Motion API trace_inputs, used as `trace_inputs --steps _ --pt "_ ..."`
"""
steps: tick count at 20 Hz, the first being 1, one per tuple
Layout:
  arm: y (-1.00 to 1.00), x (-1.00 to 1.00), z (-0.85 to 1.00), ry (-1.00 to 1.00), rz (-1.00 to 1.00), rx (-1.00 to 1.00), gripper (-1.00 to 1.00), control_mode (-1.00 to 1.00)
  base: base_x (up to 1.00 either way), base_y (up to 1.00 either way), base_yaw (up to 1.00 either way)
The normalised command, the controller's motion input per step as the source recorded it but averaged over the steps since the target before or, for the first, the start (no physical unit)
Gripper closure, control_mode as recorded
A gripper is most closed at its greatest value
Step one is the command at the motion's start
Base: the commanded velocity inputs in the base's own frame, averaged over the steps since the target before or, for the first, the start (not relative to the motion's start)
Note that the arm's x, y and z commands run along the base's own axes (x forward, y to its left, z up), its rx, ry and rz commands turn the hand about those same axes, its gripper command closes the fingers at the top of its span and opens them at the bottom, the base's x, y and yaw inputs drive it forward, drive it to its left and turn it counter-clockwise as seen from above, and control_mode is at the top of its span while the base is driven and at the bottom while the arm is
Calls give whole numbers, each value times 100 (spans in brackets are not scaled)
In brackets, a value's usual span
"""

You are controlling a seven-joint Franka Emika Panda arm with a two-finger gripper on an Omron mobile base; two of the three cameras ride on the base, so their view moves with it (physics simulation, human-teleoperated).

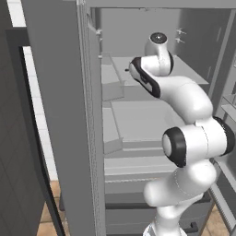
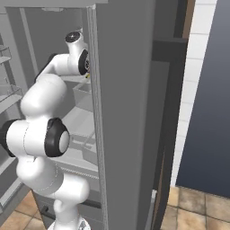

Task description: Pick the banana and tangerine from the fridge and place them inside the tupperware on the counter.

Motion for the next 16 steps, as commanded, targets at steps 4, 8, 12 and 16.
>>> trace_inputs --steps 4,8,12,16 --pt "-6 -3 -45 0 33 15 100 -100 0 0 0" --pt "0 -53 -23 -9 15 3 100 -100 0 0 0" --pt "0 -96 -4 -30 0 0 100 -100 0 0 0" --pt "0 -96 0 -25 -1 0 100 -100 0 0 0"
